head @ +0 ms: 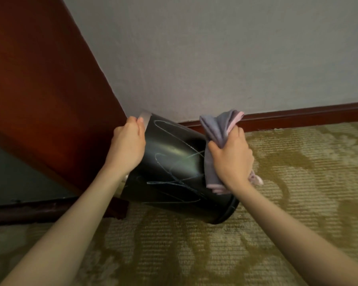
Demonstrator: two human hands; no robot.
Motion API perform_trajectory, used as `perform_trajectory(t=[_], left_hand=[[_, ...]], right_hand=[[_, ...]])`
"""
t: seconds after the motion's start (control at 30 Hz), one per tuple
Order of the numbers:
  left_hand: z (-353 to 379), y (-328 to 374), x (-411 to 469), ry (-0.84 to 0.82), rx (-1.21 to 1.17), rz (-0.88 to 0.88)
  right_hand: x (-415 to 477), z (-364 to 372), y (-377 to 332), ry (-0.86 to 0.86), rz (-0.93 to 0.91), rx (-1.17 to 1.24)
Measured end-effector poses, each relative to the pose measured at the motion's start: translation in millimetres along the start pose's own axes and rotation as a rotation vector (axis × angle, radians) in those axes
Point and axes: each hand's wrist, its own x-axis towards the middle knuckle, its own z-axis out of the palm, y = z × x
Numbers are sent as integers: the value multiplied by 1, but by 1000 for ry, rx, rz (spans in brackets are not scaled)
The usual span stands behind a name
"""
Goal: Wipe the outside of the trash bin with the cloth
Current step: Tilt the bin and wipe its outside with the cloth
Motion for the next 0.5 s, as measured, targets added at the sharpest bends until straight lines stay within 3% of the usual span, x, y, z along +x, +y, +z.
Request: perform_trajectory(t=[0.23, 0.5], left_hand=[[-1, 0, 6, -13, 8, -22], [-4, 8, -2, -21, -62, 33]], right_hand=[[-53, -1, -9, 35, -215, 139], [-28, -7, -2, -85, -50, 310]])
